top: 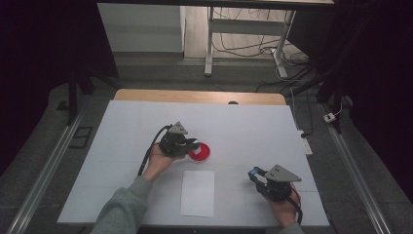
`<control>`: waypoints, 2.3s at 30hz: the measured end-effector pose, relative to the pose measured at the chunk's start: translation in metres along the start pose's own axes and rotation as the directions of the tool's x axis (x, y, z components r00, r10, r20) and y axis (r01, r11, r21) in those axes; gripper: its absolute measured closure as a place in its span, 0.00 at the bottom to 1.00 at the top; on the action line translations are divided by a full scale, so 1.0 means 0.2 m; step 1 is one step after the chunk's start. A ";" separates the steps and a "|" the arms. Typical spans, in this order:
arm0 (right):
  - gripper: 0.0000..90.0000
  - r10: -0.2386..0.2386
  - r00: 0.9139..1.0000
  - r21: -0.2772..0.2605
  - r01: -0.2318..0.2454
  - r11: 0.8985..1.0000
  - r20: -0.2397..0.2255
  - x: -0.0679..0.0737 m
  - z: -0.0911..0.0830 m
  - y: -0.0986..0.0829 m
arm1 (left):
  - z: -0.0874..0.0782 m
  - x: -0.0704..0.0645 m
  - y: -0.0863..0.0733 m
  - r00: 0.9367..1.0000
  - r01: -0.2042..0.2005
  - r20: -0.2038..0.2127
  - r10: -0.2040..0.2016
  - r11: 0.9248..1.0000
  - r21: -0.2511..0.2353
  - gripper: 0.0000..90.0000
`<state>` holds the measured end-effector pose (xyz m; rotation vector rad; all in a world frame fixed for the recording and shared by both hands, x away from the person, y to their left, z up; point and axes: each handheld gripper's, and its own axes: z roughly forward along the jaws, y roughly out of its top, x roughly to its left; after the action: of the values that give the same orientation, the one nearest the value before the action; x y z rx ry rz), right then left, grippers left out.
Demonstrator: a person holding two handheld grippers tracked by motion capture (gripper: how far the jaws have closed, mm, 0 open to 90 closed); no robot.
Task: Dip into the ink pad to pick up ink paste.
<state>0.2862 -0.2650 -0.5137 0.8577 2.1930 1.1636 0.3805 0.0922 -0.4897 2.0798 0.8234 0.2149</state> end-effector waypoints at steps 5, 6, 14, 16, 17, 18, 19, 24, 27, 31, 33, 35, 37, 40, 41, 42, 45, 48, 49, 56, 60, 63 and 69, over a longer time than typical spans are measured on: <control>0.73 0.008 1.000 0.002 -0.008 1.000 0.007 -0.01 -0.01 0.00 | 0.02 -0.01 0.00 1.000 -0.012 -0.003 0.012 1.000 0.009 0.84; 0.73 0.009 1.000 0.002 -0.009 1.000 0.007 -0.01 -0.01 0.00 | 0.02 -0.02 0.00 1.000 -0.014 -0.003 0.014 1.000 0.009 0.84; 0.73 0.007 1.000 0.005 -0.007 1.000 0.010 -0.01 0.00 0.00 | 0.07 -0.04 0.00 0.999 -0.043 -0.009 0.043 0.999 0.033 0.84; 0.73 0.006 1.000 0.005 -0.007 1.000 0.010 -0.01 0.00 0.00 | 0.07 -0.04 0.00 0.999 -0.049 -0.014 0.050 0.998 0.040 0.84; 0.73 0.007 1.000 0.005 -0.007 1.000 0.010 -0.01 0.00 0.00 | 0.08 -0.05 0.00 0.998 -0.052 -0.016 0.053 0.998 0.043 0.84; 0.73 0.007 1.000 0.004 -0.007 1.000 0.009 -0.01 0.00 0.00 | 0.08 -0.05 0.00 0.998 -0.052 -0.016 0.053 0.998 0.043 0.84; 0.73 0.007 1.000 0.005 -0.007 1.000 0.009 -0.01 0.00 0.00 | 0.08 -0.05 0.00 0.998 -0.054 -0.017 0.055 0.998 0.044 0.84; 0.73 0.003 1.000 0.009 -0.003 1.000 0.008 -0.01 0.00 0.00 | 0.10 -0.06 0.01 0.997 -0.068 -0.023 0.070 0.997 0.048 0.84; 0.73 0.008 1.000 0.006 -0.008 1.000 0.012 -0.02 -0.01 -0.01 | 0.11 -0.06 0.01 0.997 -0.072 -0.018 0.073 0.996 0.052 0.83; 0.73 0.007 1.000 0.003 -0.007 1.000 0.014 -0.02 -0.01 -0.01 | 0.10 -0.07 0.01 0.997 -0.076 -0.026 0.078 0.995 0.059 0.83; 0.73 0.003 1.000 0.002 -0.003 1.000 0.012 -0.02 -0.01 -0.01 | 0.11 -0.07 0.01 0.996 -0.080 -0.029 0.082 0.995 0.061 0.83; 0.73 0.003 1.000 0.007 -0.003 1.000 0.011 -0.01 0.00 -0.01 | 0.11 -0.08 0.01 0.996 -0.085 -0.033 0.087 0.994 0.062 0.83; 0.73 -0.001 1.000 0.010 0.001 1.000 0.011 -0.01 0.00 0.00 | 0.11 -0.08 0.00 0.996 -0.085 -0.035 0.087 0.994 0.063 0.83; 0.73 -0.002 1.000 0.007 0.002 1.000 0.014 -0.01 -0.01 0.00 | 0.11 -0.08 0.00 0.996 -0.081 -0.036 0.083 0.995 0.063 0.83; 0.73 -0.003 1.000 0.007 0.003 1.000 0.019 -0.01 -0.01 0.00 | 0.11 -0.08 0.00 0.996 -0.082 -0.038 0.085 0.995 0.063 0.83; 0.73 -0.003 1.000 0.006 0.003 1.000 0.016 -0.01 -0.01 0.00 | 0.11 -0.09 0.00 0.996 -0.082 -0.040 0.084 0.995 0.063 0.83; 0.73 -0.001 1.000 0.004 0.001 1.000 0.016 -0.01 -0.01 0.00 | 0.12 -0.09 0.00 0.995 -0.086 -0.041 0.089 0.994 0.067 0.84; 0.73 -0.002 1.000 0.002 0.002 1.000 0.015 -0.02 -0.01 0.00 | 0.12 -0.08 0.00 0.996 -0.082 -0.038 0.085 0.994 0.069 0.83; 0.73 -0.003 1.000 0.002 0.003 1.000 0.015 -0.02 -0.01 0.00 | 0.12 -0.08 0.00 0.996 -0.081 -0.038 0.083 0.995 0.067 0.84; 0.73 -0.006 1.000 0.008 0.005 1.000 0.017 -0.02 -0.01 0.00 | 0.12 -0.09 0.00 0.996 -0.081 -0.042 0.084 0.994 0.067 0.84; 0.73 -0.006 1.000 0.013 0.006 1.000 0.016 -0.02 -0.01 0.00 | 0.13 -0.09 0.00 0.995 -0.084 -0.045 0.087 0.994 0.068 0.84; 0.73 -0.005 1.000 0.013 0.005 1.000 0.017 -0.02 0.00 0.00 | 0.13 -0.09 0.00 0.995 -0.083 -0.046 0.086 0.994 0.067 0.84; 0.73 -0.006 1.000 0.011 0.006 1.000 0.014 -0.02 -0.01 0.00 | 0.11 -0.08 0.00 0.996 -0.072 -0.041 0.075 0.996 0.054 0.84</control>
<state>0.2876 -0.2688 -0.5128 0.8611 2.1910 1.1402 0.3774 0.0674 -0.5005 2.1636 0.7867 0.2817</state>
